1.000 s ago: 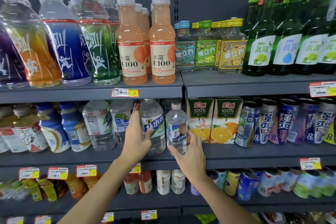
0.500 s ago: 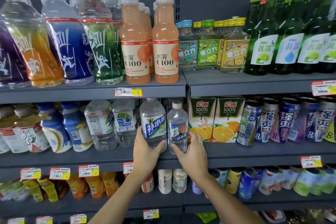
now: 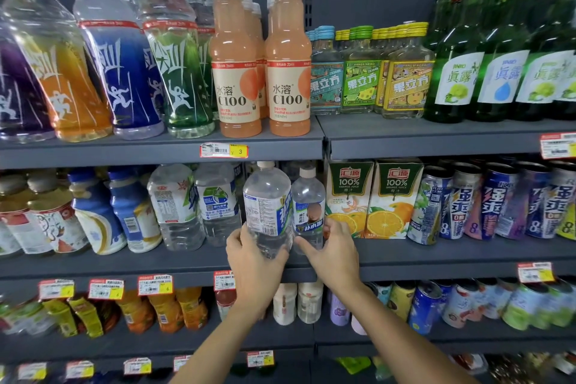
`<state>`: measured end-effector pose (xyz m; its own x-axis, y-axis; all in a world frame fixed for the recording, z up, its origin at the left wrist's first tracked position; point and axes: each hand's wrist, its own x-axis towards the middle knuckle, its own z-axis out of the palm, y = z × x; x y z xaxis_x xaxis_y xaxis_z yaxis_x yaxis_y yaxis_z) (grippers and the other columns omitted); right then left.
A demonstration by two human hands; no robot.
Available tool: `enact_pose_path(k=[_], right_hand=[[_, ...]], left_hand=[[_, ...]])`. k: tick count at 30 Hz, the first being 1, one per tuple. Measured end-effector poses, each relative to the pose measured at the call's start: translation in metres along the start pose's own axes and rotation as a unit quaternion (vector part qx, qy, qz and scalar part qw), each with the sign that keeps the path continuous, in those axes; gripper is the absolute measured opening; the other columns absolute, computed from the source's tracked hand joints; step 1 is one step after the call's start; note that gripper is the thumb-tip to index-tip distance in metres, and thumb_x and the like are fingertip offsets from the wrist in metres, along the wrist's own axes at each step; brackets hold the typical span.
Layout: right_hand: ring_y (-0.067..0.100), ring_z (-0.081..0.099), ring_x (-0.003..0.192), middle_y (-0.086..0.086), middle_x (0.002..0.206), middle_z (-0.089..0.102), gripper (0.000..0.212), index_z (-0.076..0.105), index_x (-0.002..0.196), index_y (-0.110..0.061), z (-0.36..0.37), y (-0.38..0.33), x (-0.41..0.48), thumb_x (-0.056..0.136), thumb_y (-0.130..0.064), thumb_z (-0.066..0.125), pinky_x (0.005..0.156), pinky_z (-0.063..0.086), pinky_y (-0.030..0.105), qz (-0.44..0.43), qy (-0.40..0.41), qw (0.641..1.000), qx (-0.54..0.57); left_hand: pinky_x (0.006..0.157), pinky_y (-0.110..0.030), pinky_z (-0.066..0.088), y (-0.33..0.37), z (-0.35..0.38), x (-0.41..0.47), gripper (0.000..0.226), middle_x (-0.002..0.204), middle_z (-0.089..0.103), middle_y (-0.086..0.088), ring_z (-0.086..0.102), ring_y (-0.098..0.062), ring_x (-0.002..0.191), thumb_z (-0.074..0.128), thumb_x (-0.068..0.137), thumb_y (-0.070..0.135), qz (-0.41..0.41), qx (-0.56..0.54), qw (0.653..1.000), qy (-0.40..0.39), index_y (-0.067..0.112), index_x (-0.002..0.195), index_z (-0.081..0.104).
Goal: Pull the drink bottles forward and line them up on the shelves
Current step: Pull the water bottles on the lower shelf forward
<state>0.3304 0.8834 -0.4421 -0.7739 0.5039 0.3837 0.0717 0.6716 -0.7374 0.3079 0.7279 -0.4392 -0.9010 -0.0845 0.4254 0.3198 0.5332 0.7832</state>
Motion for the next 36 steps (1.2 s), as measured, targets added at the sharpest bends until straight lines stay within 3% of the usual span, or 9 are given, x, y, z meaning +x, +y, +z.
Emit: enact_pose_path(k=[3,8,14,16,19,24,29,33,36], right_hand=[[0.015,0.059,0.099,-0.007,0.112,0.053,0.068,0.054,0.125,-0.02,0.001,-0.004,-0.003,0.075,-0.061,0.076,0.082,0.051,0.034,0.008,0.006,1.0,-0.012],[0.011,0.057,0.096,-0.012,0.11,0.05,0.065,0.051,0.123,-0.024,0.004,-0.007,-0.006,0.076,-0.065,0.073,0.081,0.052,0.035,0.007,0.004,1.0,-0.02],[0.01,0.053,0.094,-0.011,0.107,0.051,0.068,0.052,0.122,-0.023,0.001,0.001,0.002,0.075,-0.068,0.07,0.077,0.045,0.03,-0.009,-0.012,0.999,-0.034],[0.011,0.054,0.094,-0.011,0.107,0.053,0.069,0.052,0.122,-0.024,0.0,0.001,0.005,0.074,-0.071,0.068,0.078,0.048,0.032,-0.006,-0.022,0.998,-0.052],[0.017,0.058,0.099,-0.006,0.111,0.052,0.074,0.052,0.125,-0.021,0.0,0.001,0.005,0.075,-0.074,0.062,0.082,0.051,0.038,-0.006,-0.038,0.997,-0.073],[0.02,0.059,0.101,-0.006,0.113,0.05,0.074,0.05,0.134,-0.022,-0.003,-0.001,0.002,0.079,-0.071,0.063,0.083,0.049,0.037,-0.004,-0.057,0.996,-0.074],[0.01,0.058,0.089,-0.01,0.091,0.061,0.061,0.052,0.138,-0.017,-0.011,0.011,0.009,0.088,-0.046,0.071,0.081,0.048,0.033,-0.027,-0.107,0.994,-0.026],[0.015,0.065,0.1,0.008,0.117,0.068,0.056,0.059,0.126,0.002,-0.018,0.017,0.02,0.09,-0.039,0.072,0.086,0.047,0.029,-0.052,-0.176,0.982,-0.039],[-0.011,0.058,0.071,-0.006,0.08,0.068,0.066,0.05,0.141,0.0,-0.02,0.012,0.025,0.091,-0.037,0.072,0.071,0.036,0.018,-0.04,-0.22,0.974,-0.034]], left_hand=[[0.1,-0.035,0.044,0.005,-0.001,0.001,0.076,0.119,0.051,0.008,0.048,-0.016,0.119,0.089,0.071,0.034,-0.028,-0.054,0.998,0.004,0.017,0.131,0.047],[0.102,-0.043,0.043,0.02,0.009,-0.01,0.087,0.126,0.049,-0.017,0.045,-0.032,0.12,0.087,0.075,0.033,-0.057,0.026,0.997,0.041,-0.004,0.137,0.04],[0.105,-0.036,0.042,-0.012,-0.009,-0.008,0.078,0.128,0.042,-0.003,0.048,-0.025,0.121,0.087,0.075,0.017,-0.009,-0.045,0.998,-0.035,0.008,0.137,0.039],[0.105,-0.031,0.045,-0.014,-0.019,0.008,0.081,0.13,0.053,0.004,0.051,-0.011,0.124,0.088,0.072,0.025,-0.014,-0.059,0.995,-0.082,0.021,0.14,0.043],[0.087,-0.01,0.048,-0.013,-0.024,0.022,0.063,0.106,0.065,0.028,0.055,0.014,0.108,0.084,0.067,0.032,0.021,-0.052,0.992,-0.113,0.046,0.118,0.051],[0.101,-0.043,0.036,-0.007,-0.001,0.011,0.091,0.127,0.056,-0.012,0.046,-0.033,0.12,0.081,0.068,0.059,-0.045,0.122,0.991,-0.028,0.008,0.135,0.048],[0.101,-0.045,0.034,-0.006,0.0,-0.002,0.097,0.132,0.05,-0.015,0.044,-0.036,0.122,0.078,0.071,0.063,-0.034,0.169,0.985,-0.012,0.004,0.14,0.042],[0.096,-0.04,0.038,-0.023,-0.017,0.006,0.079,0.122,0.062,-0.008,0.053,-0.03,0.116,0.078,0.073,0.06,0.038,0.176,0.983,-0.034,0.01,0.128,0.051],[0.091,-0.039,0.041,-0.023,-0.017,0.01,0.077,0.112,0.066,-0.009,0.06,-0.03,0.109,0.081,0.071,0.058,0.034,0.152,0.987,-0.042,0.008,0.12,0.05]])
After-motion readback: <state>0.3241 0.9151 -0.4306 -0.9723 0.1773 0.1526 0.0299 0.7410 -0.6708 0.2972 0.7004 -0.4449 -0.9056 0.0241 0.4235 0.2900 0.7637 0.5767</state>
